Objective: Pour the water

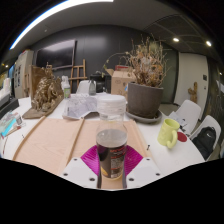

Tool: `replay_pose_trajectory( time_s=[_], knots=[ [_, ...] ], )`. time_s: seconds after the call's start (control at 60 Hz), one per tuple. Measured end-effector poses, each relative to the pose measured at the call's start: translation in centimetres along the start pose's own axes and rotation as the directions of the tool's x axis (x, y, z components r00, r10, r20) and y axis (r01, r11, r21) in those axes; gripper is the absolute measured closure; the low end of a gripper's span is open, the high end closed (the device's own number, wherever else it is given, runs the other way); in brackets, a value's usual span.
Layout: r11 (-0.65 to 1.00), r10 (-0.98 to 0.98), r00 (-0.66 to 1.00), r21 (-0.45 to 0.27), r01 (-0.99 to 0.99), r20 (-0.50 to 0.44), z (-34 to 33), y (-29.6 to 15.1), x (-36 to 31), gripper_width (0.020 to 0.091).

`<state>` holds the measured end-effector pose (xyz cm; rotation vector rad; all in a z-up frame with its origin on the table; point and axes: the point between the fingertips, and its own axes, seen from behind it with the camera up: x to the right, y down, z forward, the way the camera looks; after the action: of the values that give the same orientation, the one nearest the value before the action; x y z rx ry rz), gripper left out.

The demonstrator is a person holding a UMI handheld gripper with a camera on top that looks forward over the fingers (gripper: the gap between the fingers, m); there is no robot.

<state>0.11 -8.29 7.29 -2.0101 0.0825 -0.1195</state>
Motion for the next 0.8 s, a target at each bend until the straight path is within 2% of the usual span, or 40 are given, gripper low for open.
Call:
replay_pose_trajectory(
  time_s=[0.117,0.2,0.283,0.383,0.467,0.617,0.8],
  knots=[
    [0.997,0.06,0.996,0.043,-0.063,0.064,-0.8,-4.4,-1.0,0.083],
    [0.975,0.2,0.969,0.07,-0.212,0.148,-1.2,-8.4,-1.2,0.0831],
    [0.91,0.387,0.888,0.054,-0.411,0.248,-1.2,-12.8,-1.1,0.0833],
    [0.764,0.609,0.711,-0.02,-0.644,0.352,-0.6,-16.8,0.3,0.0834],
    [0.603,0.759,0.528,-0.104,-0.791,0.38,0.9,-18.3,1.8,0.0833],
    [0.296,0.913,0.195,-0.252,-0.922,0.358,4.1,-18.5,5.4,0.0836],
    [-0.04,0.95,-0.142,-0.343,-0.939,0.278,7.1,-16.7,9.2,0.0833]
  ],
)
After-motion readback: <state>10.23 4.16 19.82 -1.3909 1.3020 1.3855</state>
